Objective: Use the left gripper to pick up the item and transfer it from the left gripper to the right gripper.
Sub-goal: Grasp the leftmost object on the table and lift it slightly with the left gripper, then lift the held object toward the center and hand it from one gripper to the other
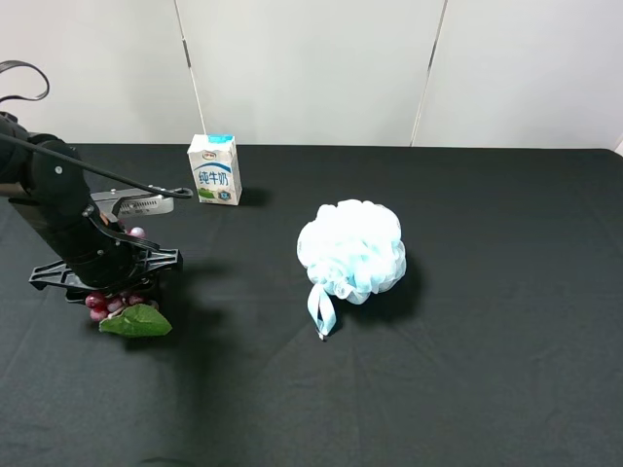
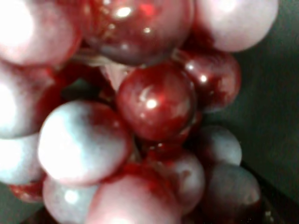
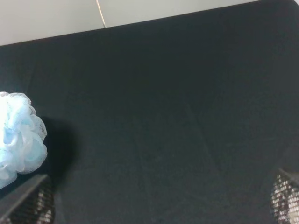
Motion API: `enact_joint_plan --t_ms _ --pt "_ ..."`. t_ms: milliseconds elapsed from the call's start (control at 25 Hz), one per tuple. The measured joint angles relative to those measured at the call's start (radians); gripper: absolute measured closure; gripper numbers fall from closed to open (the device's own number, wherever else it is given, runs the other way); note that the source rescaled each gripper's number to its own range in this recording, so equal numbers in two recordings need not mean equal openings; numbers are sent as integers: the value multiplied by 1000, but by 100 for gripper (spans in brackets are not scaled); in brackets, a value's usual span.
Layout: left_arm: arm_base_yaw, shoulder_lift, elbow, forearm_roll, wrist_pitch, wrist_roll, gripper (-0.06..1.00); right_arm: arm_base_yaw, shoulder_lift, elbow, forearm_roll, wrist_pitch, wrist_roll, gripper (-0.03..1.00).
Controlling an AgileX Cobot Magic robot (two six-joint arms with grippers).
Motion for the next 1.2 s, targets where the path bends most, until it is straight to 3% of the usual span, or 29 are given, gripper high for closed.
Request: enact_joint_plan --t_ms 200,480,1200 --pt "0 1 -1 -1 5 0 90 0 0 0 0 0 0 -3" --pt "0 -30 -32 -11 117 -9 92 0 0 0 0 0 0 -3" --pt "0 -359 -42 26 362 -11 92 0 0 0 0 0 0 -3"
